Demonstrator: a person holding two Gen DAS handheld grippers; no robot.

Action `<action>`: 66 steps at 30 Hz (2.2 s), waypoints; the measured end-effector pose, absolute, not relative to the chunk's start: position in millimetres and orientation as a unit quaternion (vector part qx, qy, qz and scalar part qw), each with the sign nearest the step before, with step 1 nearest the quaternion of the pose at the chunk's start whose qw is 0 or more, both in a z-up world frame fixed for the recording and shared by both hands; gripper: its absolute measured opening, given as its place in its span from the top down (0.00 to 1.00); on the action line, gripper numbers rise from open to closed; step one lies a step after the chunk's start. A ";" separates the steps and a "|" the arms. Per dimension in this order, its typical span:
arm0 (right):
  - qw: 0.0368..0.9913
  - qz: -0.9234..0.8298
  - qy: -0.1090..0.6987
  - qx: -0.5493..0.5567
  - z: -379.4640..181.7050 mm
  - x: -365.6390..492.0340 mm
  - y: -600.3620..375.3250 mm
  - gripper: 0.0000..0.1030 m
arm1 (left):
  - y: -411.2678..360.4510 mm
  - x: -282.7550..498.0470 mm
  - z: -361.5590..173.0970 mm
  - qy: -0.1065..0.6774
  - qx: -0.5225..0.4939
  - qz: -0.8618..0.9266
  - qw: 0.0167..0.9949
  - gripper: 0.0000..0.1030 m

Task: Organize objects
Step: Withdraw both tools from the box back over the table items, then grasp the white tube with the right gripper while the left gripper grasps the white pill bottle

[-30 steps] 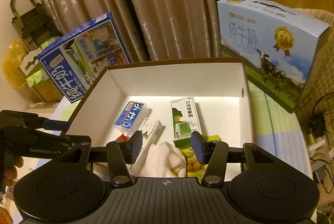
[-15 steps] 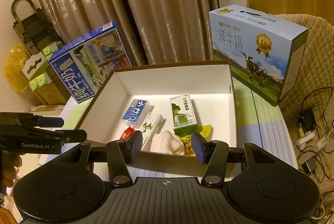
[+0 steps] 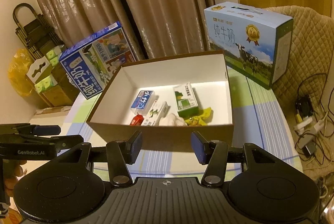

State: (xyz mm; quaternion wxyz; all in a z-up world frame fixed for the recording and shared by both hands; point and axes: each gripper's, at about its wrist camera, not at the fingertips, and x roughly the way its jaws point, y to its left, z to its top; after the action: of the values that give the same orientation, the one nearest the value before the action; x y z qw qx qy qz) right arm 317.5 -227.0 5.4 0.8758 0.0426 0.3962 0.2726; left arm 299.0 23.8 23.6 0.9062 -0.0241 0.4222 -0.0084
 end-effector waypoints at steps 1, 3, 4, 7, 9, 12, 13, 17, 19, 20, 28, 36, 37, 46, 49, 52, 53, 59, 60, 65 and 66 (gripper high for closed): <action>0.875 0.272 0.397 0.045 5.4 313.8 -229.1 0.52 | 22.8 294.6 23.5 0.422 -0.025 -0.008 0.906 0.22; 0.875 0.270 0.399 0.048 5.3 306.8 -233.0 0.52 | 22.1 286.0 22.6 0.424 -0.029 -0.007 0.905 0.22; 0.875 0.268 0.400 0.052 5.0 303.1 -235.6 0.52 | 22.1 281.0 22.0 0.424 -0.031 -0.007 0.905 0.22; 0.875 0.264 0.403 0.056 4.3 292.5 -242.2 0.52 | 23.2 269.4 20.8 0.428 -0.035 -0.004 0.903 0.22; 0.875 0.261 0.404 0.056 3.3 287.3 -246.4 0.52 | 24.1 261.8 20.1 0.429 -0.038 -0.001 0.902 0.22; 0.874 0.256 0.409 0.057 0.2 280.2 -251.4 0.52 | 26.1 252.0 20.2 0.430 -0.043 0.004 0.902 0.22; 0.873 0.255 0.412 0.058 -1.2 278.0 -252.9 0.52 | 26.4 250.2 20.2 0.430 -0.044 0.006 0.902 0.22; 0.870 0.250 0.421 0.060 -7.8 272.1 -258.5 0.52 | 26.8 241.8 18.3 0.432 -0.043 0.012 0.901 0.22; 0.868 0.246 0.426 0.061 -11.5 269.2 -260.7 0.52 | 26.5 238.4 16.3 0.435 -0.042 0.013 0.899 0.22; 0.868 0.244 0.428 0.062 -13.3 268.0 -261.9 0.52 | 26.5 236.6 15.2 0.437 -0.043 0.013 0.899 0.22; 0.859 0.234 0.450 0.066 -28.8 262.7 -271.0 0.52 | 26.5 224.8 5.2 0.446 -0.049 0.015 0.894 0.20; 0.848 0.232 0.472 0.068 -46.8 263.2 -270.2 0.52 | 27.0 218.7 -8.7 0.460 -0.054 0.018 0.886 0.20; 0.846 0.232 0.475 0.068 -49.6 263.7 -269.5 0.52 | 27.6 218.0 -10.6 0.461 -0.055 0.019 0.885 0.20; 0.832 0.235 0.497 0.068 -76.6 268.9 -262.0 0.52 | 35.6 213.6 -31.8 0.483 -0.060 0.036 0.873 0.20; 0.829 0.239 0.502 0.067 -85.8 270.8 -257.8 0.52 | 38.5 215.0 -37.6 0.488 -0.062 0.041 0.869 0.20; 0.824 0.244 0.507 0.065 -95.1 274.4 -252.0 0.52 | 40.6 216.7 -43.4 0.495 -0.064 0.045 0.865 0.20; 0.823 0.246 0.508 0.065 -97.9 275.7 -249.8 0.52 | 41.0 217.2 -45.1 0.496 -0.064 0.046 0.865 0.20; 0.820 0.260 0.509 0.048 -111.6 284.6 -232.9 0.52 | 45.3 221.3 -54.7 0.504 -0.065 0.051 0.860 0.20; 0.819 0.261 0.509 0.047 -113.8 286.4 -230.1 0.52 | 46.3 221.6 -56.0 0.505 -0.065 0.052 0.859 0.20; 0.818 0.266 0.509 0.036 -127.4 296.4 -215.5 0.53 | 54.1 224.5 -60.9 0.506 -0.067 0.060 0.858 0.20; 0.818 0.266 0.509 0.035 -130.0 298.0 -213.1 0.53 | 55.5 225.1 -61.6 0.506 -0.068 0.061 0.857 0.20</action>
State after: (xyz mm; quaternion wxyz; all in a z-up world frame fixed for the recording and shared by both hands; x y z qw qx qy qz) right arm 298.0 -213.1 -130.0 0.8180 0.0345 0.5087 0.2661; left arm 225.1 55.5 -61.6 0.8575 -0.0681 0.5063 0.0615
